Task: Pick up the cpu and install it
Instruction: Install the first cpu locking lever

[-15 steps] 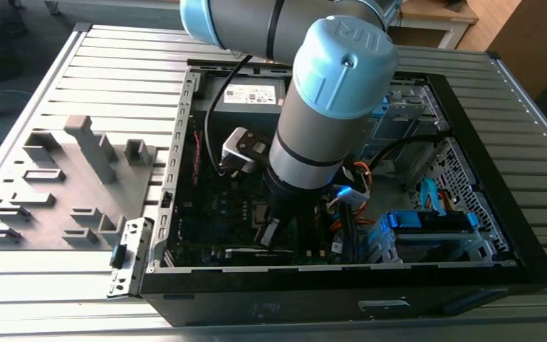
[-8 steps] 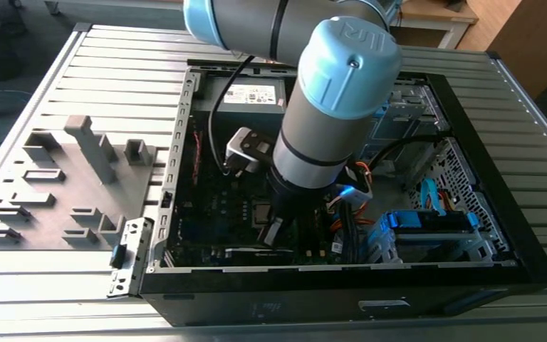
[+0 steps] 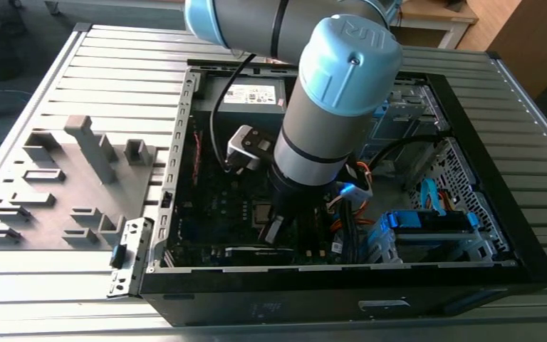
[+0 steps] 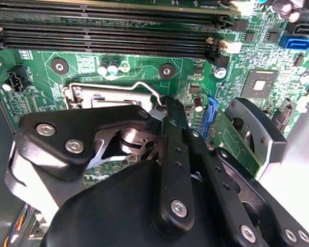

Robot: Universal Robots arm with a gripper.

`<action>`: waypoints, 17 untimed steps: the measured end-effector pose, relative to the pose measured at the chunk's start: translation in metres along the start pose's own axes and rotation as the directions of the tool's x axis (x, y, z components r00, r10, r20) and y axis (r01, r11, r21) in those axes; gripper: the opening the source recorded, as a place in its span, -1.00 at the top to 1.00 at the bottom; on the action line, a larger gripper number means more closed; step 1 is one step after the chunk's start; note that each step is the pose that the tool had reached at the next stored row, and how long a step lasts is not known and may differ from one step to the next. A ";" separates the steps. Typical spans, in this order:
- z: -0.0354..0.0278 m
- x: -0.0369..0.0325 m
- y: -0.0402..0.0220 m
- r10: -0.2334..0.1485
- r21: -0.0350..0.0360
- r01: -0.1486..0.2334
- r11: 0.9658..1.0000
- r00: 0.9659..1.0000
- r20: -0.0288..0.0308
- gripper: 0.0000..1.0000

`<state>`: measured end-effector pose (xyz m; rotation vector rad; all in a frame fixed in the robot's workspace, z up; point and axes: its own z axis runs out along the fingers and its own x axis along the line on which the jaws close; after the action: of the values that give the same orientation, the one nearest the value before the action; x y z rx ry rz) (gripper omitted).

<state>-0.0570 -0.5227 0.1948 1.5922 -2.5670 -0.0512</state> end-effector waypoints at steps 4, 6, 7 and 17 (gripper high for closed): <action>-0.0015 -0.0009 0.0005 0.000 -0.001 0.000 1.000 1.000 0.001 0.79; -0.0031 -0.0010 0.0007 0.000 -0.001 0.000 1.000 1.000 0.002 0.79; -0.0042 -0.0010 0.0009 0.000 -0.001 0.000 1.000 1.000 0.003 0.79; -0.0124 -0.0008 0.0018 -0.001 -0.004 0.001 1.000 1.000 0.009 0.79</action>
<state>-0.0568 -0.5208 0.2072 1.5958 -2.5707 -0.0639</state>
